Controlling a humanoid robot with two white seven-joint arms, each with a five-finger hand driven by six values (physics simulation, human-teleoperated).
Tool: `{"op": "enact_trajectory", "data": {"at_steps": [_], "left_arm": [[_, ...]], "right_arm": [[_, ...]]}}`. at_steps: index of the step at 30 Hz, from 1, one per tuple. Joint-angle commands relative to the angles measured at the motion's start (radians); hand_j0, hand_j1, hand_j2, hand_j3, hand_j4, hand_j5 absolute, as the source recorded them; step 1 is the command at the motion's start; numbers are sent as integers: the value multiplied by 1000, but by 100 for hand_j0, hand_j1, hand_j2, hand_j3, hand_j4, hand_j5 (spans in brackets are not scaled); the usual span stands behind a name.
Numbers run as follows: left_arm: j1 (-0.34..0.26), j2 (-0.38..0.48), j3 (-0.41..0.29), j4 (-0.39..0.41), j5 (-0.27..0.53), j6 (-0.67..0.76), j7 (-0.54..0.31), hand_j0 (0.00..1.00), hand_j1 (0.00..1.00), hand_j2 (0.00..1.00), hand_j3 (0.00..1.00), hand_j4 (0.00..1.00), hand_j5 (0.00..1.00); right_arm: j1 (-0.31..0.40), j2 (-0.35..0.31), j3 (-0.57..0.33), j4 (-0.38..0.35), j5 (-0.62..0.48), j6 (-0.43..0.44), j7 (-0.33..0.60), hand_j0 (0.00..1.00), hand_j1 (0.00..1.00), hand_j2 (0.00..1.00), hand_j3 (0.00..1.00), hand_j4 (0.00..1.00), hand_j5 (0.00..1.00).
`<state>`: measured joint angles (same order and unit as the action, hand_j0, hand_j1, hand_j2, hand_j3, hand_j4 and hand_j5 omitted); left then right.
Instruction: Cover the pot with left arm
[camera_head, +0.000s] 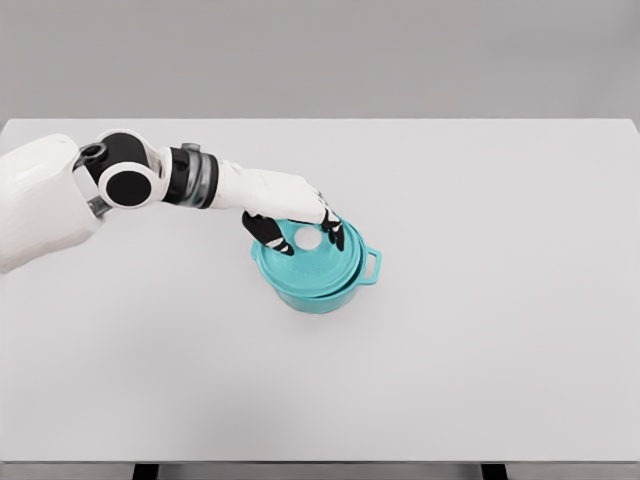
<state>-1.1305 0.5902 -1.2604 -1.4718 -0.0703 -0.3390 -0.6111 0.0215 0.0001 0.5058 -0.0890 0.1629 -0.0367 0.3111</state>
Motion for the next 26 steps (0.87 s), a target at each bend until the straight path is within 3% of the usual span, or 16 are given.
{"op": "enact_trajectory", "data": {"at_steps": [1, 6, 12, 14, 16, 17, 19, 21, 26], "left_arm": [[0, -1, 1, 1, 3, 1, 0, 78, 78, 78, 78, 78, 78], [0, -1, 1, 1, 4, 2, 0, 82, 82, 82, 82, 82, 82], [-17, 8, 9, -7, 6, -9, 0, 99, 99, 99, 99, 99, 99], [-43, 14, 12, -12, 9, -12, 0, 100, 100, 100, 100, 100, 100], [-51, 85, 16, -12, 12, -12, 0, 100, 100, 100, 100, 100, 100], [-49, 149, 18, 11, 14, -6, 0, 100, 100, 100, 100, 100, 100], [-49, 178, 26, 87, 15, -14, 0, 100, 100, 100, 100, 100, 100], [-45, 217, 47, 102, 18, -41, 0, 100, 100, 100, 100, 100, 100], [-37, 240, 73, 171, 66, -166, 0, 100, 100, 100, 100, 100, 100]], "right_arm": [[0, 0, 0, 0, 0, 0, 0, 100, 100, 100, 100, 100, 100], [0, 0, 0, 0, 0, 0, 0, 100, 100, 100, 100, 100, 100], [0, 0, 0, 0, 0, 0, 0, 100, 100, 100, 100, 100, 100], [-2, 0, 0, 0, 0, 0, 0, 100, 100, 100, 100, 100, 100], [0, 0, 0, 0, 0, 0, 0, 100, 100, 100, 100, 100, 100], [0, 0, 0, 0, 0, 0, 0, 100, 100, 100, 100, 100, 100], [0, 0, -1, 0, 0, 0, 0, 100, 100, 100, 100, 100, 100], [0, 0, 0, 0, 0, 0, 0, 100, 100, 100, 100, 100, 100], [0, 0, 0, 0, 0, 0, 0, 100, 100, 100, 100, 100, 100]]}}
